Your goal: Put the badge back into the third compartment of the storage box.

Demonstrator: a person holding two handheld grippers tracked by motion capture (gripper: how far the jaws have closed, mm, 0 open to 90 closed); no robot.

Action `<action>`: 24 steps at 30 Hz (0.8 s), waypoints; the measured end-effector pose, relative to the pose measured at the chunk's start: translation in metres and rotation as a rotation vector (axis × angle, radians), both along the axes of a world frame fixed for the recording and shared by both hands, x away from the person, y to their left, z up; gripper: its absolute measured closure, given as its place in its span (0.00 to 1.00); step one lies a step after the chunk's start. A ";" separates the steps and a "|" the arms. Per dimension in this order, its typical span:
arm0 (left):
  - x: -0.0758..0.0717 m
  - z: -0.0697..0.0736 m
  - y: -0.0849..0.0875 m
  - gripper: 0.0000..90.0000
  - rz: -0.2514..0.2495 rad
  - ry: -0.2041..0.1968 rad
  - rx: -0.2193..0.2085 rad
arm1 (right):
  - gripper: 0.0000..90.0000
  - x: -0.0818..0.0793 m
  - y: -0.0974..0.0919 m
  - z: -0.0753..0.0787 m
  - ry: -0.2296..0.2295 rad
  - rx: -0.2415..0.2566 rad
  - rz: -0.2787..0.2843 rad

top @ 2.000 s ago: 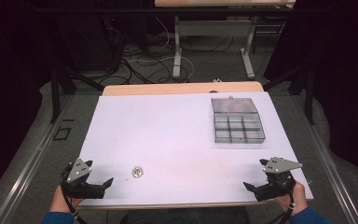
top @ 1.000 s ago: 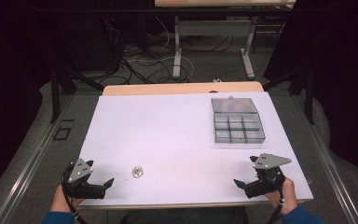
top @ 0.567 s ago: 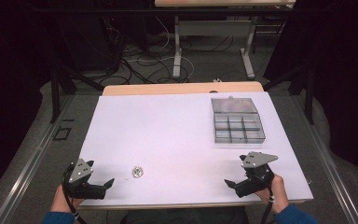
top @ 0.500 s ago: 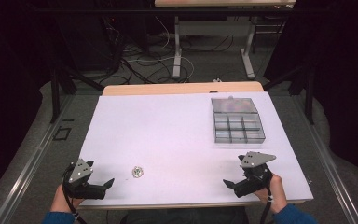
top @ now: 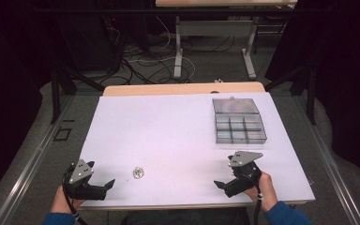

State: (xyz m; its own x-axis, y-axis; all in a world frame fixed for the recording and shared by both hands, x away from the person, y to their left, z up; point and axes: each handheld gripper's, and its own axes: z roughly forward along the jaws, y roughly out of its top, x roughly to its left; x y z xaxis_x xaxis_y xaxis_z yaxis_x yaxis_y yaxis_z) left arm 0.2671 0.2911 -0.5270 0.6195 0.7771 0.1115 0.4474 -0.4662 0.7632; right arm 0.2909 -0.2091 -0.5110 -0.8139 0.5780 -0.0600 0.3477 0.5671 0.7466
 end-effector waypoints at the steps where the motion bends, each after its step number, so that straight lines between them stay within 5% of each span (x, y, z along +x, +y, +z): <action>1: 0.000 0.000 0.000 0.00 -0.001 0.000 0.000 | 0.00 0.001 0.005 -0.001 0.006 -0.001 0.000; 24: 0.000 0.000 0.000 0.00 -0.007 0.003 0.002 | 0.00 0.016 0.053 -0.008 0.035 -0.008 0.051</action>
